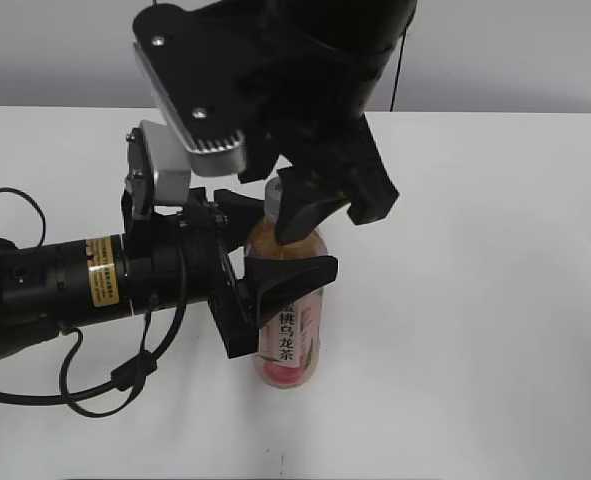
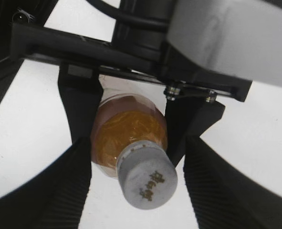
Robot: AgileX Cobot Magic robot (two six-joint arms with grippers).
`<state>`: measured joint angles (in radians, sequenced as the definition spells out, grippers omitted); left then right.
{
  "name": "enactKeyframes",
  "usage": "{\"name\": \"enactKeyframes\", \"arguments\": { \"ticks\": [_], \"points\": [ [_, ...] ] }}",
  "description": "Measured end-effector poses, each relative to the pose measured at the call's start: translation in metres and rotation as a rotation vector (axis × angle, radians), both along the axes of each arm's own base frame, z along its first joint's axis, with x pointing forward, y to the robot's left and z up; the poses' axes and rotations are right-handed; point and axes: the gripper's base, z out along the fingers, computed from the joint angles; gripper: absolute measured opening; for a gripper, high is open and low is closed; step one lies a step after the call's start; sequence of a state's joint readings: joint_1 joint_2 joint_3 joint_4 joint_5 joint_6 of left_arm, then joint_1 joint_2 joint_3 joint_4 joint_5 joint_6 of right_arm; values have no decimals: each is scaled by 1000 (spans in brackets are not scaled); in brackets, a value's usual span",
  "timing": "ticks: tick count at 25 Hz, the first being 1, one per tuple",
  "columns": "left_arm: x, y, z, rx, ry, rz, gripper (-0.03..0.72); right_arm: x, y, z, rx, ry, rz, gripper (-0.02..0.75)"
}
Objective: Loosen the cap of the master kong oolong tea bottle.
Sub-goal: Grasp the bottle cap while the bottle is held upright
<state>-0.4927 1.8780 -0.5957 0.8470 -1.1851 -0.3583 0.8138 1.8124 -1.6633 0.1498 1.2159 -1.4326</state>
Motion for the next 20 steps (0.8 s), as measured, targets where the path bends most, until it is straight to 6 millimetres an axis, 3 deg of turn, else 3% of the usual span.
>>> {"name": "enactKeyframes", "arguments": {
  "ticks": [13, 20],
  "points": [
    [0, 0, 0, 0, 0, 0, 458, 7, -1, 17, 118, 179, -829, 547],
    [0, 0, 0, 0, 0, 0, 458, 8, -1, 16, 146, 244, -1032, 547]
  ]
}}
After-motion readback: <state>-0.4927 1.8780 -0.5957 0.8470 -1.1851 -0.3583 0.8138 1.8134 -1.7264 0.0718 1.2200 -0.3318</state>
